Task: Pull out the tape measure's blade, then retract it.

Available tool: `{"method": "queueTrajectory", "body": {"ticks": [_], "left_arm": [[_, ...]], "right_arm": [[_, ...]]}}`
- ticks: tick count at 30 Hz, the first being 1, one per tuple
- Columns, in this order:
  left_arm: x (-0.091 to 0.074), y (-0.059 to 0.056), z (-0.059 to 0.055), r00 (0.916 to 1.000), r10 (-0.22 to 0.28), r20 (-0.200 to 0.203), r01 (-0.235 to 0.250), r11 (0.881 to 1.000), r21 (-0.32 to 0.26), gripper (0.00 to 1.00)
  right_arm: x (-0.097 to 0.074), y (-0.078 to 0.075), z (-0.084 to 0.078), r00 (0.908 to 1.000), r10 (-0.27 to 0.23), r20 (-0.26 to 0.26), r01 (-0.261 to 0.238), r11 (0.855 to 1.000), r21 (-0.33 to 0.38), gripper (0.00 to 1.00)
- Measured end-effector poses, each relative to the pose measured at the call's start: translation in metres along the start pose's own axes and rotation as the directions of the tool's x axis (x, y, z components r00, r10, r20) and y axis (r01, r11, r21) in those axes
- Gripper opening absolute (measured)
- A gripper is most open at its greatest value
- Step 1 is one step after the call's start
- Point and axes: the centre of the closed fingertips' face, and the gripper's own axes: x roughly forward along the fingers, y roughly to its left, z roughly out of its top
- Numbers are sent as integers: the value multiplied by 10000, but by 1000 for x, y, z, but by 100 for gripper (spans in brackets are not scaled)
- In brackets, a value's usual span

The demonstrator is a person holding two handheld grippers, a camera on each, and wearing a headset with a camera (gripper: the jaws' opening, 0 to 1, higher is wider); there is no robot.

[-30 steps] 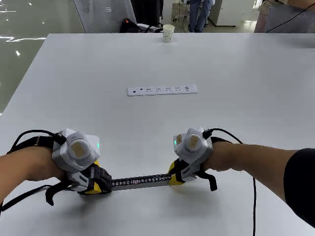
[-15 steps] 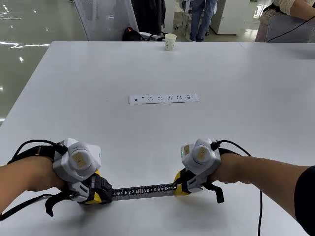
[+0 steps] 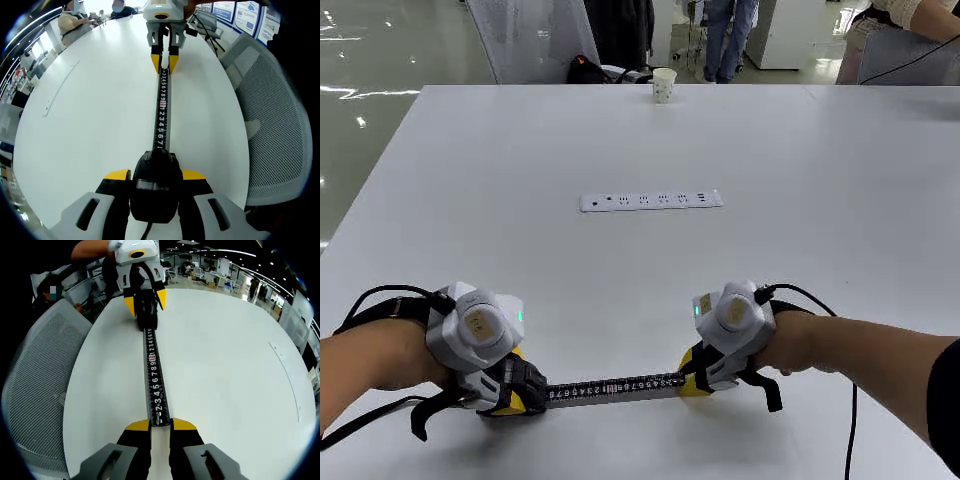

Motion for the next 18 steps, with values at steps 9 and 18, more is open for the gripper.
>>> {"method": "queueTrajectory", "body": {"ticks": [9,18], "left_arm": [[0,0,0,10000,14,-24,-14,10000,16,31],[0,0,0,10000,20,-28,-20,10000,7,31]], "right_arm": [[-2,0,-6,10000,-6,-17,6,9999,113,9],[-6,0,-11,10000,6,-36,-5,9998,191,9]]}}
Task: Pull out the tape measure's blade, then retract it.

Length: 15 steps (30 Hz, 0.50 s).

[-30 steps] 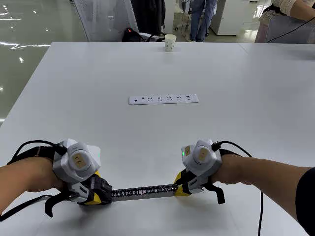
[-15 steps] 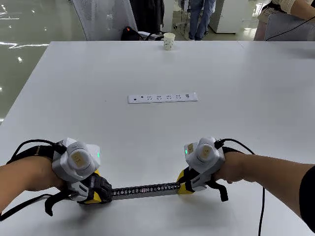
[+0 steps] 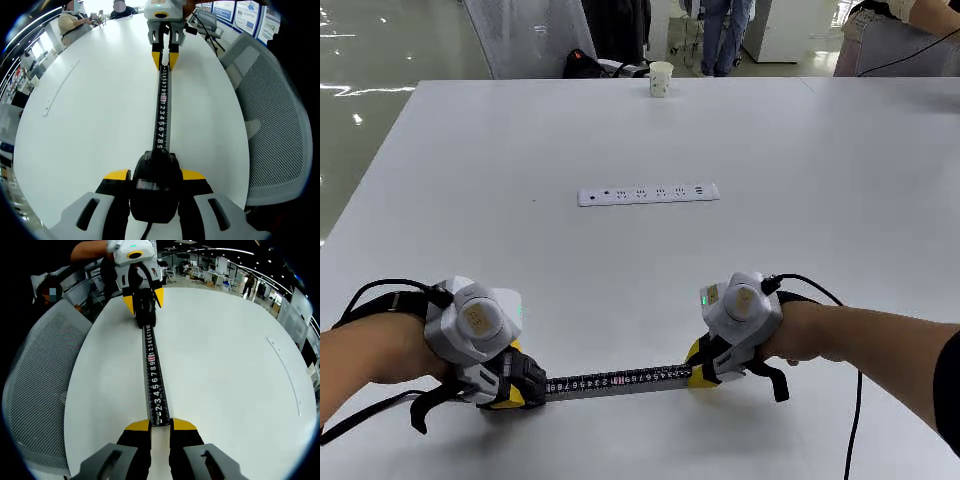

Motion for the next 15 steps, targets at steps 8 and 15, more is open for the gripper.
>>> {"method": "queueTrajectory", "body": {"ticks": [8,15], "left_arm": [[0,0,0,10000,14,-6,-14,10000,-24,31],[0,0,1,10000,9,-5,-9,10000,-16,31]], "right_arm": [[-3,-2,-5,10000,15,-50,-15,10000,23,9],[-5,-2,-9,10000,-14,-78,14,10000,64,9]]}}
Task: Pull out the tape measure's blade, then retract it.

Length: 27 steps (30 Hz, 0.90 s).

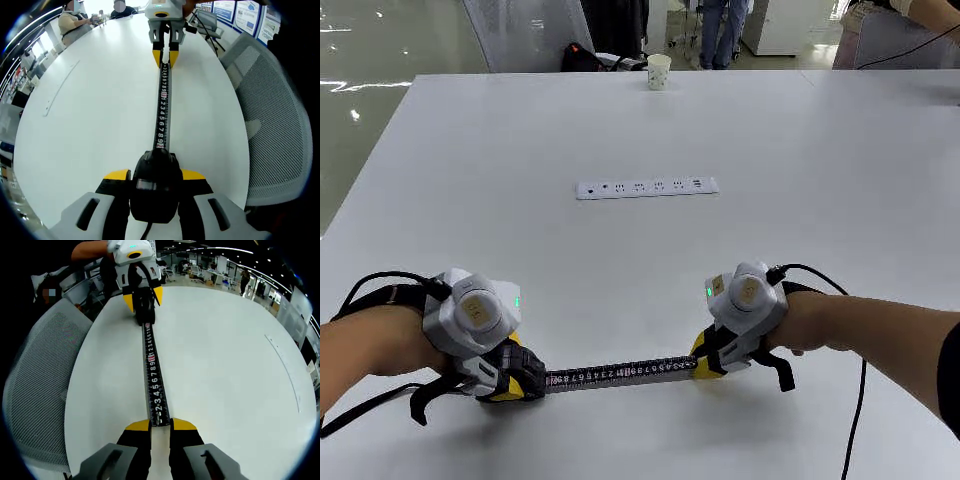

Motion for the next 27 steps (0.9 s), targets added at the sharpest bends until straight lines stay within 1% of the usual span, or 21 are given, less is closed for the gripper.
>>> {"method": "queueTrajectory", "body": {"ticks": [17,27], "left_arm": [[0,-1,0,10000,34,26,-34,10000,-1,31],[1,-1,0,10000,52,63,-51,10000,-28,31]], "right_arm": [[-6,-1,-9,9999,-24,-158,24,10000,22,9],[-9,-1,-15,9999,-54,-99,56,9998,167,9]]}}
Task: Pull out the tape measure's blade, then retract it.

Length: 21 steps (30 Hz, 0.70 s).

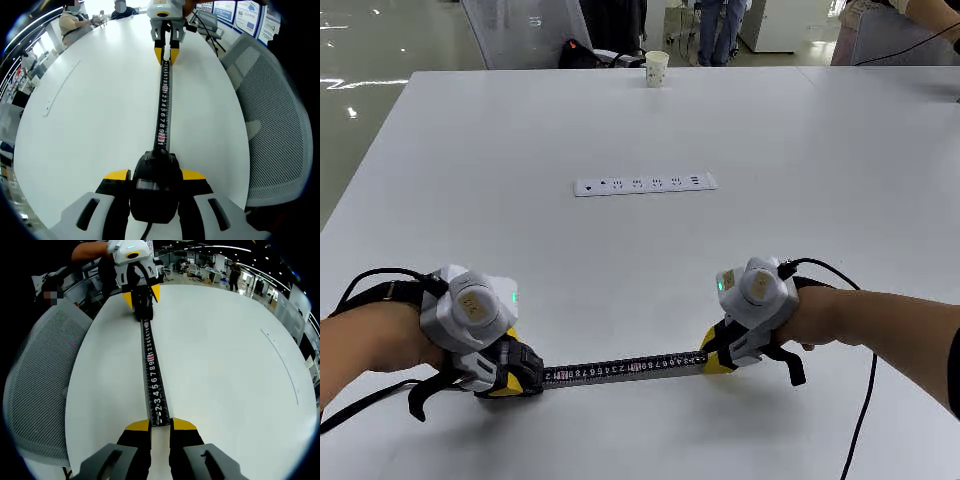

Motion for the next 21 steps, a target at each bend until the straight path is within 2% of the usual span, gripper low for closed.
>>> {"method": "queueTrajectory", "body": {"ticks": [21], "left_arm": [[0,0,0,10000,0,-30,1,10000,30,31]], "right_arm": [[-4,0,-7,10000,-28,-64,29,10000,94,9]]}}
